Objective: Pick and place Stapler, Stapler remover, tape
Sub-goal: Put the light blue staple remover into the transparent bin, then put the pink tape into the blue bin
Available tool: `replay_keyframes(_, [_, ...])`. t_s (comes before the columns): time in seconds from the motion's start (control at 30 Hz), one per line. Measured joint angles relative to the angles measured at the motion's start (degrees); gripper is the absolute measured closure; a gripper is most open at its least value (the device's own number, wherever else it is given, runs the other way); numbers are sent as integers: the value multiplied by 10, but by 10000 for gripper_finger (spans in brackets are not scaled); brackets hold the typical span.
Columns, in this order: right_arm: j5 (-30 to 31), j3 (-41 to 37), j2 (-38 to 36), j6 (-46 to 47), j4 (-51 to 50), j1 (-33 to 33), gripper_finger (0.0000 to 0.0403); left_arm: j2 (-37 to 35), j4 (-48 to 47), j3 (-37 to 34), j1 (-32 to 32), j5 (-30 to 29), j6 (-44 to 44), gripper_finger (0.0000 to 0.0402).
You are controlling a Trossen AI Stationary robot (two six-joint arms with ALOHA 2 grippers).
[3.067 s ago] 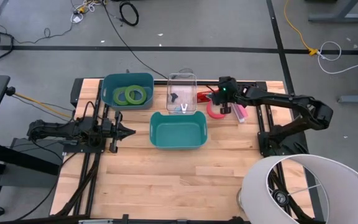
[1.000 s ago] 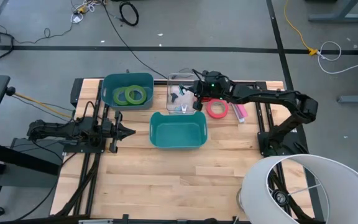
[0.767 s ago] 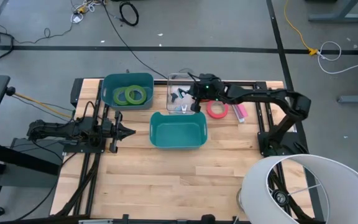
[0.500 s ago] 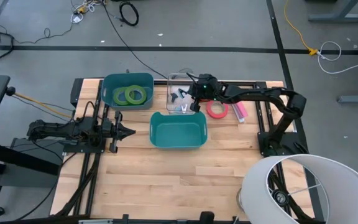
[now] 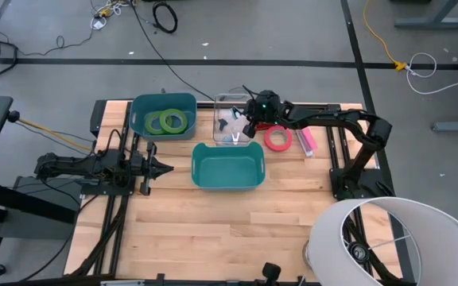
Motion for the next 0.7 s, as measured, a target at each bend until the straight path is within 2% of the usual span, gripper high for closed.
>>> replay_keyframes(0.3, [3, 0, 0, -4, 1, -2, 395, 0, 0, 0, 0, 0, 0, 399])
replay_keyframes(0.7, [22, 0, 0, -4, 8, -2, 330, 0, 0, 0, 0, 0, 0, 399])
